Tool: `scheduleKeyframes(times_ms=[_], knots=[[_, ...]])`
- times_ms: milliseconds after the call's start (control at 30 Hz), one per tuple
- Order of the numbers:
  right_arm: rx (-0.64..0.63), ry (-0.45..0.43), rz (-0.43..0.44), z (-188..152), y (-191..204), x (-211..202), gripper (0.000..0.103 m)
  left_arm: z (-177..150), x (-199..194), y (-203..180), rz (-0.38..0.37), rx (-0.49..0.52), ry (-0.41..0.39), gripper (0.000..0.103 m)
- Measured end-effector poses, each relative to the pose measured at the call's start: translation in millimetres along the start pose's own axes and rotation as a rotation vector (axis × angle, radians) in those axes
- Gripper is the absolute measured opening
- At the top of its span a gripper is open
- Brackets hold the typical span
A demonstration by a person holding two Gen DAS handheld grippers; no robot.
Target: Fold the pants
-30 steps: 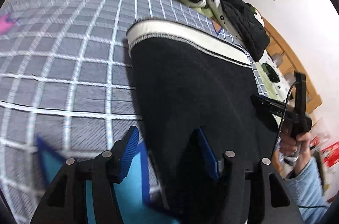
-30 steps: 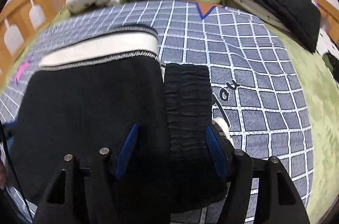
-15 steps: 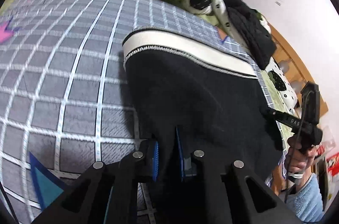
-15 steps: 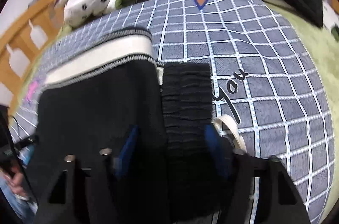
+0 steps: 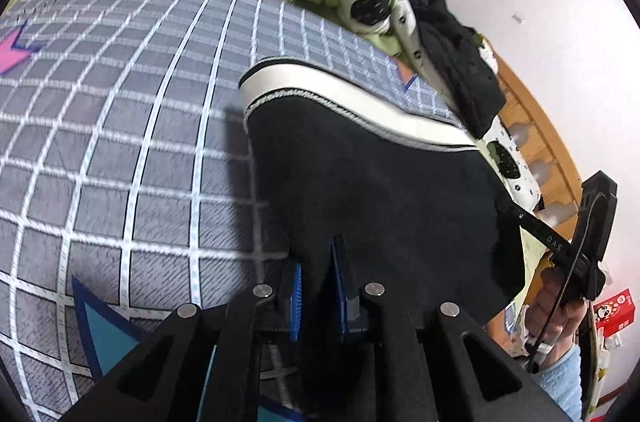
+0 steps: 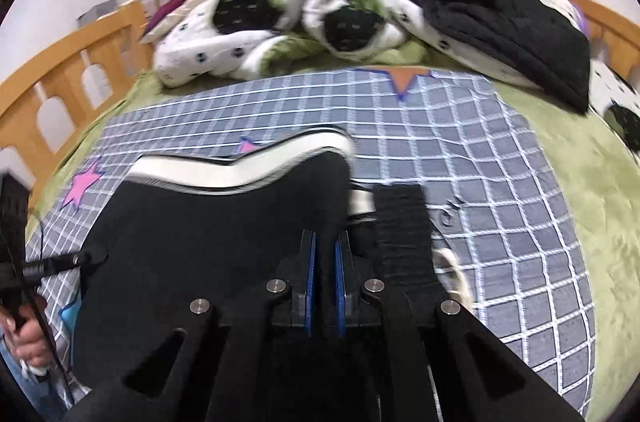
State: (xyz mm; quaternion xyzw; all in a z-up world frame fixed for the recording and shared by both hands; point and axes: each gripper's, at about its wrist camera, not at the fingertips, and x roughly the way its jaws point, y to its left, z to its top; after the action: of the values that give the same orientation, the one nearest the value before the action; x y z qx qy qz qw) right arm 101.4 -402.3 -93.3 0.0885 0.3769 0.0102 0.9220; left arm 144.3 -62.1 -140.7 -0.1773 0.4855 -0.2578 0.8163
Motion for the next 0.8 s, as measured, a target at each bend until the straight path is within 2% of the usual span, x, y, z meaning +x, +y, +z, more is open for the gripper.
scheduleKeyframes(times_ms=[100,133,167,200,233,267,333,433,533,600,700,767,800], knots=[[0.011,0.065,-0.024,-8.1,-23.1,16.8,0.009,-2.1,4.1,1.0,0.0,0.005,0.015,0.021],[-0.004,0.098,-0.055,-13.2,-27.4,25.1,0.012,-2.9,4.4,-0.7,0.01,0.014,0.017,0.022],[-0.011,0.117,-0.078,-15.5,-32.3,29.7,0.026,-4.0,4.6,-2.7,0.021,0.027,0.018,0.023],[-0.005,0.111,-0.085,-18.1,-37.3,30.8,0.034,-4.7,5.0,-5.3,0.035,0.051,0.018,0.026],[0.006,0.095,-0.089,-17.9,-41.8,27.6,0.049,-5.5,5.6,-8.1,0.052,0.075,0.017,0.033],[0.024,0.083,-0.093,-16.1,-47.9,24.9,0.054,-5.7,5.6,-9.0,0.063,0.087,0.015,0.036],[0.062,0.077,-0.074,-12.1,-58.1,24.6,0.062,-5.3,7.6,-8.4,0.072,0.092,0.011,0.045],[0.095,0.118,-0.009,-10.8,-64.8,40.8,0.066,-4.6,11.8,-3.3,0.072,0.079,0.011,0.05],[0.117,0.165,0.063,-9.5,-62.7,64.9,0.076,-2.3,19.9,-0.6,0.075,0.07,0.008,0.053],[0.133,0.205,0.087,-10.0,-62.5,81.2,0.077,-1.7,27.6,1.1,0.093,0.054,0.006,0.052],[0.16,0.22,0.136,-10.9,-67.9,87.0,0.076,-3.1,29.2,-8.0,0.086,0.085,-0.008,0.027],[0.152,0.208,0.145,-11.3,-67.6,84.1,0.068,-3.4,24.2,-19.9,0.131,0.121,-0.04,0.021],[0.161,0.2,0.149,-11.3,-68.0,80.4,0.065,-3.3,19.4,-22.5,0.123,0.126,-0.058,0.017]])
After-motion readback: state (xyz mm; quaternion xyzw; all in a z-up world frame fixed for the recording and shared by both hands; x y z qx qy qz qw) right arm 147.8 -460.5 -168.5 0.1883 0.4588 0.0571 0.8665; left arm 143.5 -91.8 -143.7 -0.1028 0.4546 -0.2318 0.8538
